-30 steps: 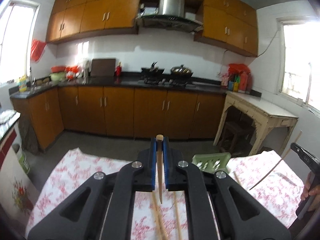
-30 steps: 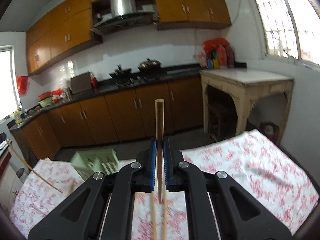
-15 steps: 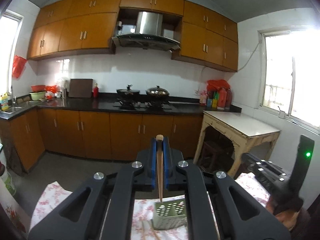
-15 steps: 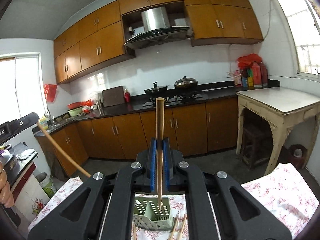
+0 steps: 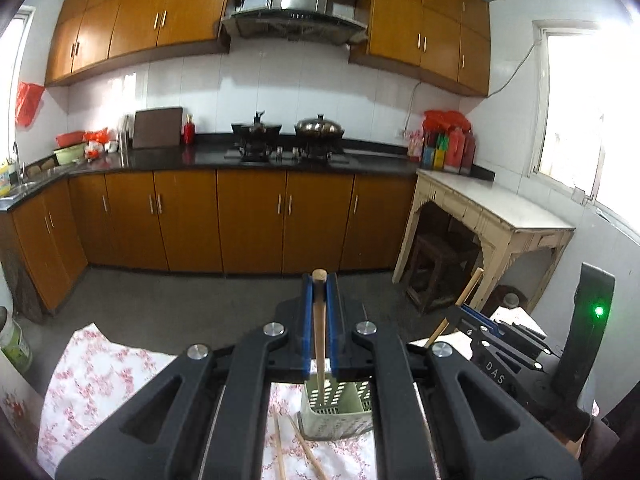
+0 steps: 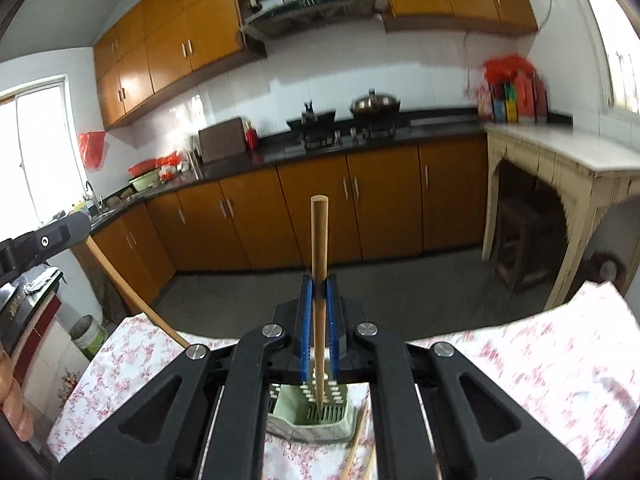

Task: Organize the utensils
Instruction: 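Lower the right gripper's chopstick into the holder and open while the left gripper releases its chopstick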

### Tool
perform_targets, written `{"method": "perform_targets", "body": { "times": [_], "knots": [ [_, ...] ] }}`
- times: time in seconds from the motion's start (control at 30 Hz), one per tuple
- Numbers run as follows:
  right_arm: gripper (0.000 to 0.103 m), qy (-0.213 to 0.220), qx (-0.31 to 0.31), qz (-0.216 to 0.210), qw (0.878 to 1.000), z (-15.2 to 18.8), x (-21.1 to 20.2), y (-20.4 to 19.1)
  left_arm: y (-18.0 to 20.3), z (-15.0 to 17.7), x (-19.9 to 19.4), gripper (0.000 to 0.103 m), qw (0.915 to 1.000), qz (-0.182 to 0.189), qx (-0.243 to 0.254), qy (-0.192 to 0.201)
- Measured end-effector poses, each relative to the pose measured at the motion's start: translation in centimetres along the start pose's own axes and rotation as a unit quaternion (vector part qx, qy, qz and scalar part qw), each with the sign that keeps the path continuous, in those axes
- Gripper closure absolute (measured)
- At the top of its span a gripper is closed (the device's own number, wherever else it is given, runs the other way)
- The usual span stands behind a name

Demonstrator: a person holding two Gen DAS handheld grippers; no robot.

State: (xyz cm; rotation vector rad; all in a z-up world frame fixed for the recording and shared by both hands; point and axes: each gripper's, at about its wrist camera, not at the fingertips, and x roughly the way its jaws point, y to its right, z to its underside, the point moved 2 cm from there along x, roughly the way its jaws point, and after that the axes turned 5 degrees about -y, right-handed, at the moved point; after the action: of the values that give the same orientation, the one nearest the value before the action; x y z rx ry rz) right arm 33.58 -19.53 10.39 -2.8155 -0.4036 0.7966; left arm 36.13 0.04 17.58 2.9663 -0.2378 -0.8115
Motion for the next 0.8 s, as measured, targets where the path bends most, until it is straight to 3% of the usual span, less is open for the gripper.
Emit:
{"method": "perform_targets", "body": {
  "times": [0.2,0.33,0.37,0.4,0.47,0.5,0.8],
  "knots": [
    [0.095,-0.03,0.01,-0.004,0.999,0.8,1.1,0.5,-0.8,0.9,2.2,0.095,0.9994,0.005,-0.006,-0.033],
    [0.093,-0.033,0.011,-0.001,0.999,0.9,0.7,0.8,-1.3,1.1,2.3,0.085,0.9995,-0.003,-0.008,-0.032],
    [0.089,-0.031,0.013,0.0,0.999,0.8,0.5,0.9,-1.4,1.1,2.1,0.079,0.9995,-0.004,-0.009,-0.03],
    [0.078,-0.029,0.015,0.003,0.999,0.7,0.3,0.9,-1.5,1.0,1.9,0.076,0.9995,-0.006,-0.011,-0.028],
    [0.062,-0.02,0.018,0.009,1.0,0.4,0.0,1.2,-1.9,0.9,1.4,0.074,0.9995,-0.01,-0.017,-0.023],
    [0.06,-0.012,0.019,0.012,1.0,0.3,-0.5,1.2,-2.1,0.8,1.2,0.073,0.9995,-0.011,-0.02,-0.022],
    [0.06,0.028,0.026,0.03,0.999,0.6,-5.7,3.2,-4.6,1.9,-4.1,0.065,0.9984,-0.037,-0.043,0.009]
  ]
}}
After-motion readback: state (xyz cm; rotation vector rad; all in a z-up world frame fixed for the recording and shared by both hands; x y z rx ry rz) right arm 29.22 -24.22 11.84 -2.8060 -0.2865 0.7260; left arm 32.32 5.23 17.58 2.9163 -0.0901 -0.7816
